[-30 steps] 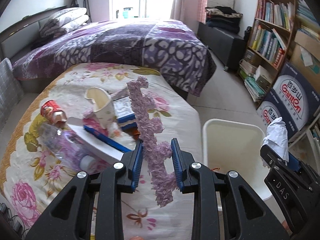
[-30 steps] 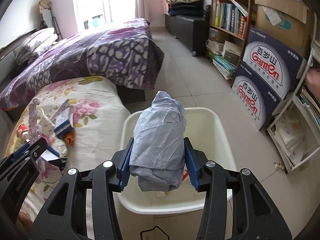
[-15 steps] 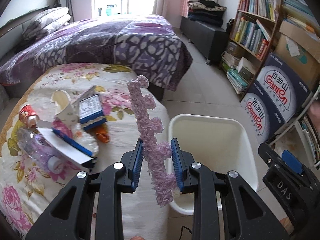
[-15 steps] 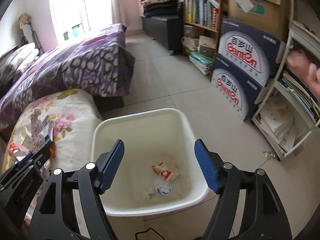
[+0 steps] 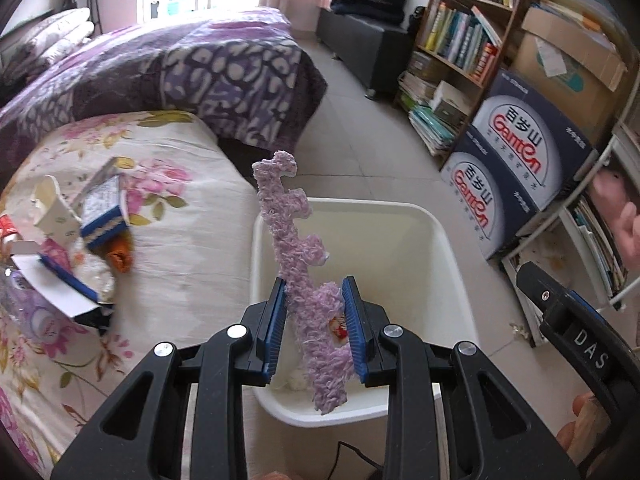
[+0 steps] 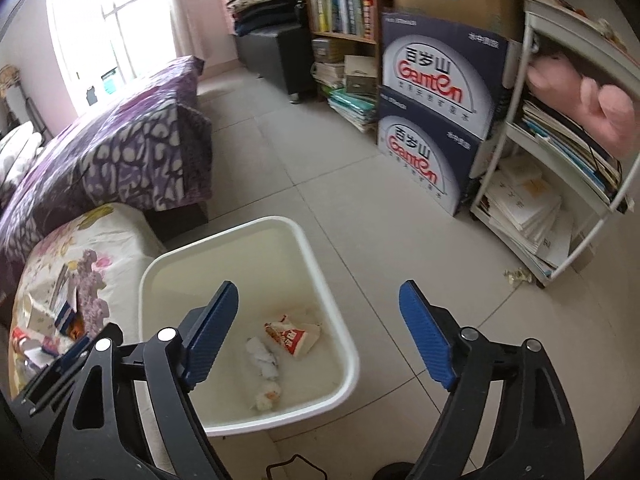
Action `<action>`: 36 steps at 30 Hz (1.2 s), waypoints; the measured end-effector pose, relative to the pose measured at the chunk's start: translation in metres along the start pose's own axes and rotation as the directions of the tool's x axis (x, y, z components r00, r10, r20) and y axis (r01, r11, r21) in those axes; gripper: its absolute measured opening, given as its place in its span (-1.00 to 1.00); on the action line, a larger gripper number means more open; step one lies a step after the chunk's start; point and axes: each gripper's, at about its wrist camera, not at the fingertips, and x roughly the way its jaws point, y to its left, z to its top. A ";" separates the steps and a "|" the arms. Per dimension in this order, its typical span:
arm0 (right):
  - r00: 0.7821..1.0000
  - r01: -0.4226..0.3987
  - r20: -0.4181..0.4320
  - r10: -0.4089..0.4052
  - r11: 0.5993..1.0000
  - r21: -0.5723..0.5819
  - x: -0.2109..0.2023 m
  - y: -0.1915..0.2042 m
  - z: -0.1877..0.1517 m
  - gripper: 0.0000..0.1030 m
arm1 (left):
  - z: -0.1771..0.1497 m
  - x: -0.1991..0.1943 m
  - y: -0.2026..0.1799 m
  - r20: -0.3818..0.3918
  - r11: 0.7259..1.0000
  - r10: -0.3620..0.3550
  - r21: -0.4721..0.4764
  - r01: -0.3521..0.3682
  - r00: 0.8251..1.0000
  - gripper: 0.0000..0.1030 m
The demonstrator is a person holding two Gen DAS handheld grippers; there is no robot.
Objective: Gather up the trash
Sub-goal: 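Carry the cloth and pink strip to the bin and release both, then grasp the clear plastic bottle with the left tool while the right tool grasps the white box lid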
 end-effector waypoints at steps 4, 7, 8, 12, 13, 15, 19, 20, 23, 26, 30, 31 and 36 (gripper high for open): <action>1.000 0.019 0.001 -0.019 1.000 0.022 0.001 -0.010 0.001 0.62 | 0.001 0.004 -0.008 -0.016 0.999 -0.048 0.006 0.048 0.999 -0.43; 1.000 0.029 -0.001 -0.029 0.999 0.038 0.002 -0.018 0.002 0.66 | 0.002 0.009 -0.012 -0.036 0.995 -0.099 0.001 0.099 0.994 -0.42; 1.000 0.030 -0.002 -0.030 0.999 0.041 0.002 -0.019 0.002 0.70 | 0.001 0.010 -0.012 -0.043 0.994 -0.111 -0.002 0.111 0.993 -0.40; 0.999 0.038 0.011 -0.039 0.998 0.054 0.000 -0.023 0.002 0.81 | 0.001 0.011 -0.014 -0.045 0.991 -0.131 -0.009 0.131 0.990 -0.12; 0.999 0.040 0.013 -0.041 0.998 0.053 0.000 -0.023 0.002 0.81 | 0.002 0.011 -0.014 -0.045 0.991 -0.131 -0.007 0.131 0.990 -0.05; 0.999 0.043 0.016 -0.044 0.998 0.054 -0.001 -0.023 0.002 0.84 | 0.002 0.009 -0.014 -0.042 0.991 -0.132 -0.007 0.132 0.990 0.04; 0.999 0.037 0.011 -0.038 0.998 0.048 -0.001 -0.022 0.003 0.84 | 0.002 0.006 -0.011 -0.036 0.994 -0.113 -0.001 0.113 0.993 0.06; 0.999 0.037 0.010 -0.037 0.998 0.045 -0.001 -0.021 0.003 0.85 | 0.002 0.006 -0.009 -0.035 0.994 -0.107 0.001 0.107 0.994 0.06; 0.999 0.036 0.014 -0.037 0.999 0.032 -0.002 -0.015 0.003 0.85 | 0.002 0.004 -0.003 -0.033 0.996 -0.086 -0.001 0.086 0.996 0.15; 0.999 0.036 0.015 -0.036 0.999 0.008 -0.002 -0.007 0.001 0.86 | 0.002 0.003 0.004 -0.030 0.998 -0.057 -0.005 0.057 0.998 0.25; 1.000 0.027 0.004 -0.027 1.000 -0.013 -0.001 0.005 -0.003 0.86 | 0.001 0.001 0.019 -0.021 1.000 -0.006 -0.003 0.006 1.000 0.37; 1.000 0.026 0.002 -0.026 0.999 -0.018 -0.001 0.008 -0.004 0.86 | 0.000 0.000 0.024 -0.018 1.000 0.015 -0.002 -0.015 1.000 0.41; 1.000 0.006 -0.018 -0.007 0.998 -0.061 0.002 0.029 -0.009 0.86 | -0.004 -0.002 0.049 -0.011 0.992 0.126 -0.001 -0.126 0.992 0.61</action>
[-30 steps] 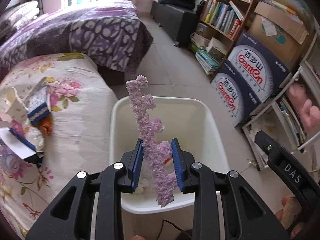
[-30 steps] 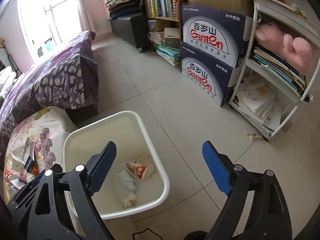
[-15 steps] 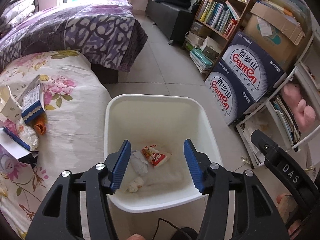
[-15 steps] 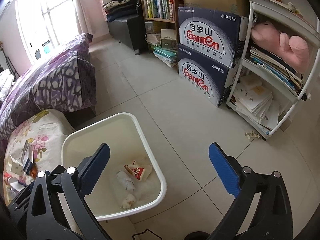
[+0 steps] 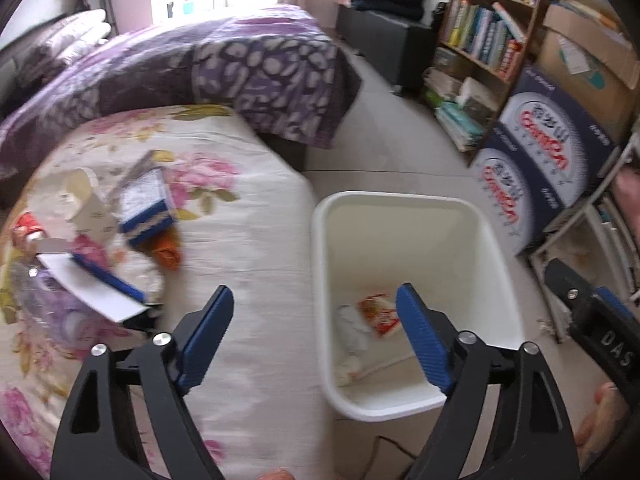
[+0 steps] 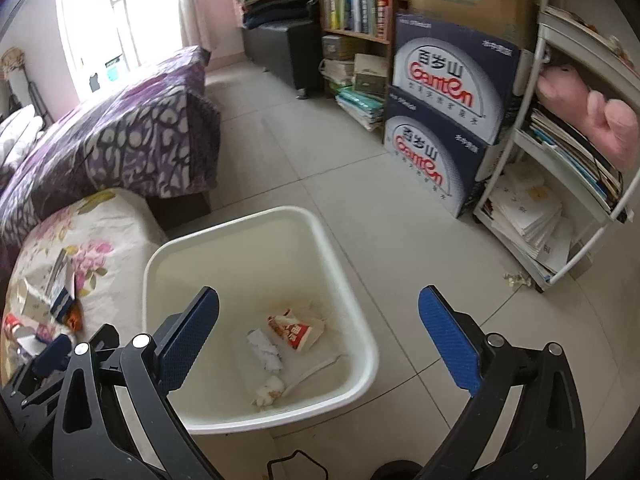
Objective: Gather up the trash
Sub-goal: 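Grasp the clear plastic bottle with the left tool while the right tool grasps the white box lid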
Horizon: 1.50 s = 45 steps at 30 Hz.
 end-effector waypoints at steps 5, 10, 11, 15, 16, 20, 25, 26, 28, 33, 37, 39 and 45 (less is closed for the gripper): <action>1.000 -0.023 -0.008 0.023 0.999 -0.041 0.000 0.024 -0.004 0.86 | -0.003 0.002 0.038 -0.010 0.989 0.136 -0.052 -0.136 0.991 0.64; 0.999 -0.042 -0.021 0.041 0.996 -0.077 0.002 0.046 -0.009 0.86 | -0.006 0.001 0.086 -0.038 0.958 0.253 -0.133 -0.256 0.967 0.64; 0.999 -0.047 -0.025 0.045 0.995 -0.087 0.003 0.052 -0.010 0.86 | -0.007 0.001 0.096 -0.045 0.949 0.269 -0.158 -0.272 0.962 0.64; 0.998 -0.067 -0.028 0.064 0.991 -0.114 0.003 0.070 -0.012 0.86 | -0.012 -0.009 0.135 -0.057 0.910 0.323 -0.257 -0.326 0.945 0.64; 0.997 -0.073 -0.029 0.070 0.990 -0.120 0.003 0.075 -0.013 0.86 | -0.013 -0.012 0.146 -0.059 0.895 0.338 -0.286 -0.341 0.939 0.64; 0.992 -0.122 -0.035 0.118 0.978 -0.169 0.003 0.100 -0.018 0.86 | -0.016 -0.023 0.190 -0.086 0.836 0.355 -0.417 -0.357 0.931 0.64; 0.978 -0.208 -0.042 0.205 0.934 -0.290 0.000 0.140 -0.030 0.86 | -0.017 -0.029 0.256 -0.149 0.724 0.328 -0.595 -0.349 0.933 0.64; 0.971 -0.236 -0.040 0.237 0.910 -0.341 -0.001 0.154 -0.035 0.86 | -0.016 -0.029 0.270 -0.161 0.698 0.317 -0.627 -0.345 0.935 0.64; 0.959 -0.273 -0.045 0.280 0.871 -0.407 -0.003 0.170 -0.040 0.86 | -0.016 -0.027 0.296 -0.183 0.651 0.292 -0.681 -0.335 0.939 0.64; 0.904 -0.402 -0.126 0.410 0.707 -0.582 -0.003 0.221 -0.060 0.86 | -0.020 -0.009 0.326 -0.217 0.607 0.189 -0.741 -0.288 0.958 0.64; 0.887 -0.431 -0.181 0.425 0.621 -0.655 0.003 0.250 -0.073 0.86 | -0.025 0.008 0.334 -0.252 0.585 0.141 -0.759 -0.286 0.958 0.64; 0.884 -0.444 -0.206 0.419 0.615 -0.652 0.011 0.259 -0.076 0.86 | -0.027 0.017 0.338 -0.267 0.575 0.121 -0.766 -0.286 0.956 0.64; 0.868 -0.483 -0.250 0.430 0.612 -0.626 0.027 0.275 -0.083 0.73 | -0.025 0.028 0.333 -0.301 0.610 0.110 -0.732 -0.304 0.947 0.64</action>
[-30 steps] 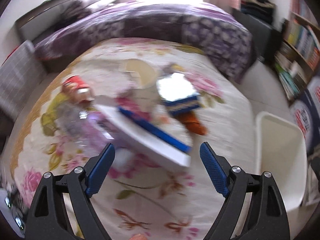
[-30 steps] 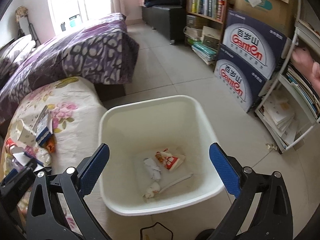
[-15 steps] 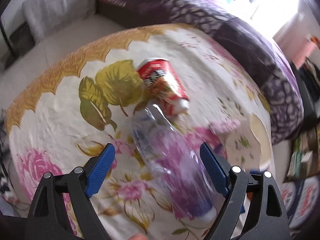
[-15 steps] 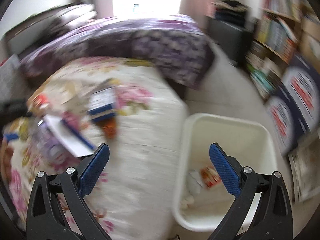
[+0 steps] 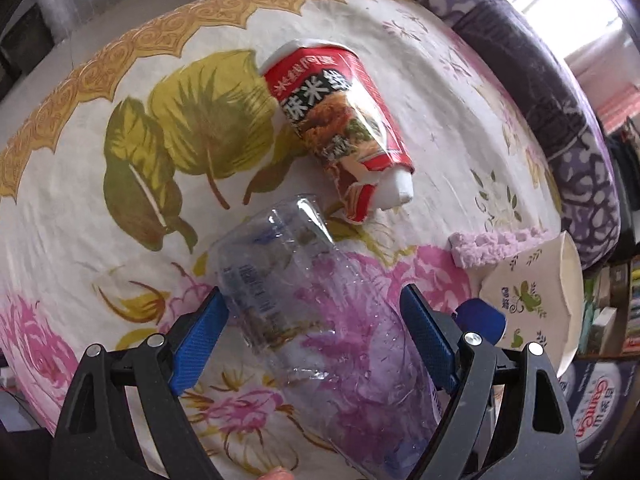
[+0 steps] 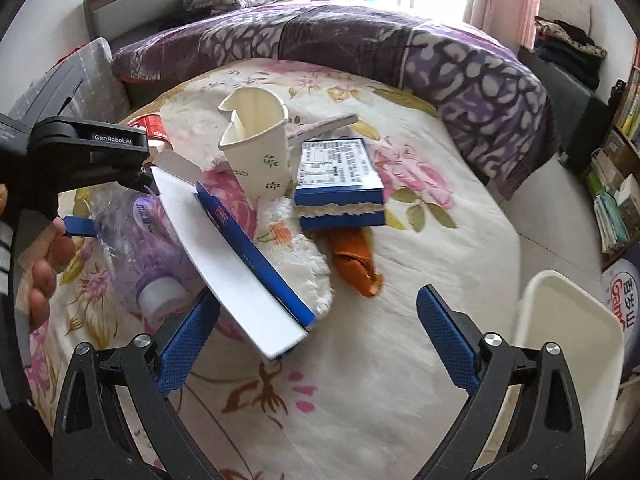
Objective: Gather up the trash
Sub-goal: 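Grasp the clear plastic bottle with the left tool while the right tool grasps the white box lid, then lift the bottle with the left tool while the right tool lifts the white lid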
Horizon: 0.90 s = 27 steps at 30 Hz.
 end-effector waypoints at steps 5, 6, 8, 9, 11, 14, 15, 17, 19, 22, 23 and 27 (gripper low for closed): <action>0.999 -0.035 -0.036 0.034 0.999 -0.041 0.012 0.016 -0.002 0.07 | -0.004 0.001 -0.007 -0.001 0.998 0.023 0.064 -0.022 1.000 0.58; 0.999 -0.043 -0.036 0.041 0.998 -0.054 0.011 0.021 -0.003 -0.18 | -0.006 -0.001 -0.008 0.007 0.996 0.039 0.078 -0.040 0.999 0.45; 0.997 -0.057 -0.052 0.054 0.997 -0.057 0.009 0.026 -0.004 -0.29 | -0.006 0.001 -0.011 0.010 0.995 0.037 0.092 -0.038 0.999 0.43; 0.997 -0.055 -0.051 0.052 0.997 -0.058 0.009 0.027 -0.003 -0.35 | -0.007 0.000 -0.010 0.010 0.995 0.029 0.092 -0.030 1.000 0.42; 0.996 -0.073 -0.053 0.070 0.996 -0.050 0.008 0.029 -0.005 -0.45 | -0.008 -0.001 -0.006 0.004 0.996 0.014 0.085 -0.014 1.000 0.42; 0.992 -0.109 -0.064 0.109 0.994 -0.008 0.002 0.027 -0.007 -0.53 | -0.010 -0.004 0.000 -0.001 0.997 -0.007 0.072 0.007 1.000 0.40; 0.992 -0.111 -0.064 0.111 0.994 0.001 0.000 0.027 -0.008 -0.54 | -0.010 -0.006 0.003 0.000 0.998 -0.011 0.070 0.011 1.000 0.40; 0.991 -0.114 -0.065 0.115 0.993 0.014 -0.002 0.027 -0.009 -0.56 | -0.011 -0.009 0.007 0.003 0.998 -0.021 0.064 0.021 1.000 0.39; 0.990 -0.126 -0.064 0.127 0.992 0.026 -0.005 0.027 -0.010 -0.58 | -0.013 -0.015 0.010 0.012 0.997 -0.031 0.065 0.030 0.999 0.39; 0.986 -0.154 -0.058 0.157 0.987 0.050 -0.012 0.027 -0.011 -0.59 | -0.016 -0.024 0.010 0.035 0.996 -0.042 0.078 0.039 0.998 0.38; 0.985 -0.158 -0.056 0.161 0.986 0.054 -0.015 0.027 -0.012 -0.60 | -0.018 -0.029 0.012 0.044 0.996 -0.046 0.084 0.042 0.998 0.38; 0.984 -0.170 -0.049 0.173 0.984 0.056 -0.025 0.029 -0.015 -0.60 | -0.022 -0.046 0.011 0.088 0.991 -0.061 0.126 0.050 0.994 0.38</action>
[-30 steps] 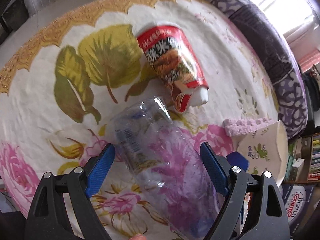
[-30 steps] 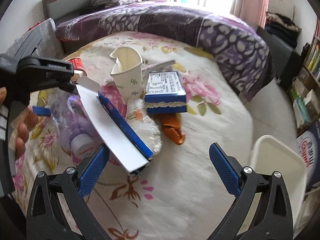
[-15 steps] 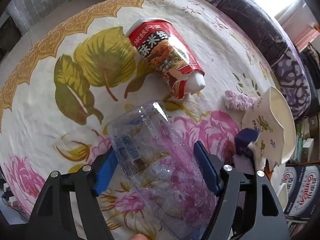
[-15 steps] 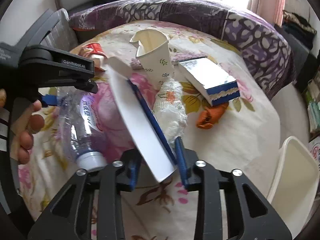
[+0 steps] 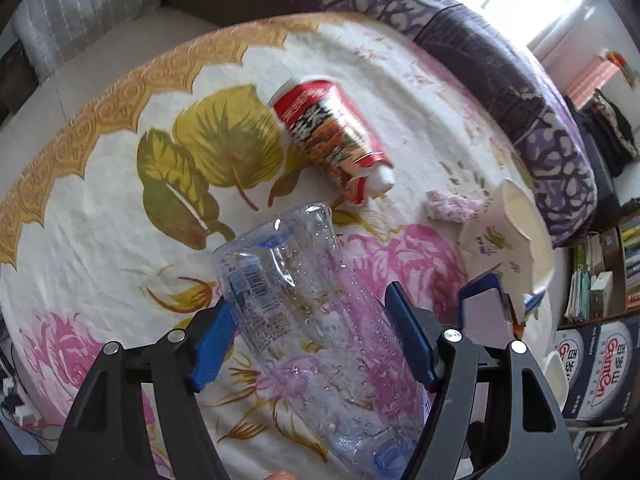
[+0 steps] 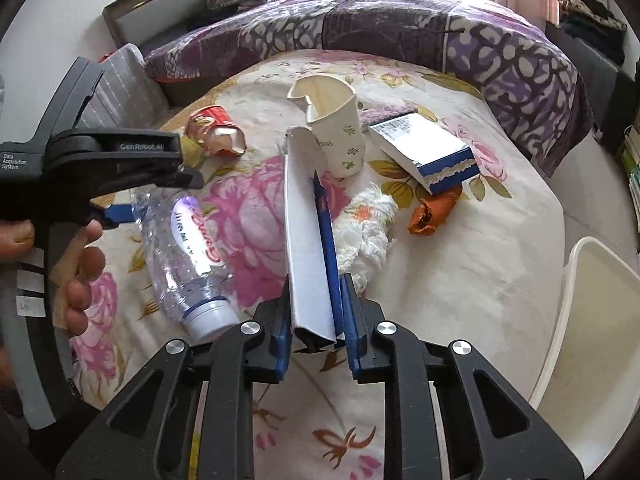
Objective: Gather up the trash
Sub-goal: 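Lift the bottle with the left tool while the right tool lifts the white lid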
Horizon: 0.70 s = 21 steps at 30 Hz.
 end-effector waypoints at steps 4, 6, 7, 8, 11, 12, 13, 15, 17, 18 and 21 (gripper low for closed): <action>1.000 -0.003 -0.023 0.003 1.000 0.002 -0.006 0.001 -0.007 -0.60 | -0.002 -0.014 -0.003 0.033 0.999 -0.008 0.037 0.007 0.999 0.38; 0.999 -0.009 -0.047 0.009 1.000 0.001 -0.007 0.001 -0.014 -0.60 | -0.005 -0.020 -0.002 0.041 0.999 -0.011 0.051 0.009 0.999 0.38; 0.998 -0.016 -0.060 0.016 1.000 0.001 -0.008 0.001 -0.016 -0.59 | -0.006 -0.020 -0.003 0.041 0.998 -0.012 0.060 0.009 0.999 0.38; 0.997 -0.023 -0.076 0.023 1.000 0.001 -0.007 0.001 -0.019 -0.52 | -0.006 -0.021 -0.004 0.041 0.998 -0.011 0.070 0.009 0.999 0.38; 0.995 0.004 -0.095 -0.004 1.000 0.000 -0.006 -0.001 -0.026 -0.30 | -0.010 -0.025 -0.004 0.039 0.996 -0.007 0.087 0.003 0.999 0.38; 0.996 0.004 -0.091 -0.004 1.000 0.000 -0.006 -0.002 -0.026 -0.19 | -0.011 -0.025 -0.004 0.037 0.996 -0.006 0.092 0.002 0.999 0.38; 0.997 0.007 -0.077 -0.007 1.000 0.002 -0.008 -0.002 -0.024 -0.13 | -0.012 -0.025 -0.003 0.036 0.995 -0.006 0.096 0.002 0.999 0.38; 0.999 0.003 -0.046 -0.003 1.000 0.003 -0.011 -0.001 -0.021 0.11 | -0.012 -0.025 -0.002 0.035 0.994 -0.003 0.111 -0.001 0.999 0.38; 1.000 -0.003 -0.019 0.003 1.000 -0.003 -0.012 0.001 -0.015 0.20 | -0.012 -0.026 0.000 0.041 0.993 0.002 0.120 -0.007 0.999 0.38; 1.000 -0.001 -0.015 0.001 1.000 -0.009 -0.011 0.002 -0.013 0.20 | -0.011 -0.027 0.001 0.045 0.992 0.006 0.123 -0.011 0.999 0.38; 1.000 0.007 -0.013 -0.008 1.000 -0.026 -0.002 0.005 -0.006 0.20 | -0.008 -0.027 0.006 0.046 0.993 0.008 0.118 -0.014 0.999 0.39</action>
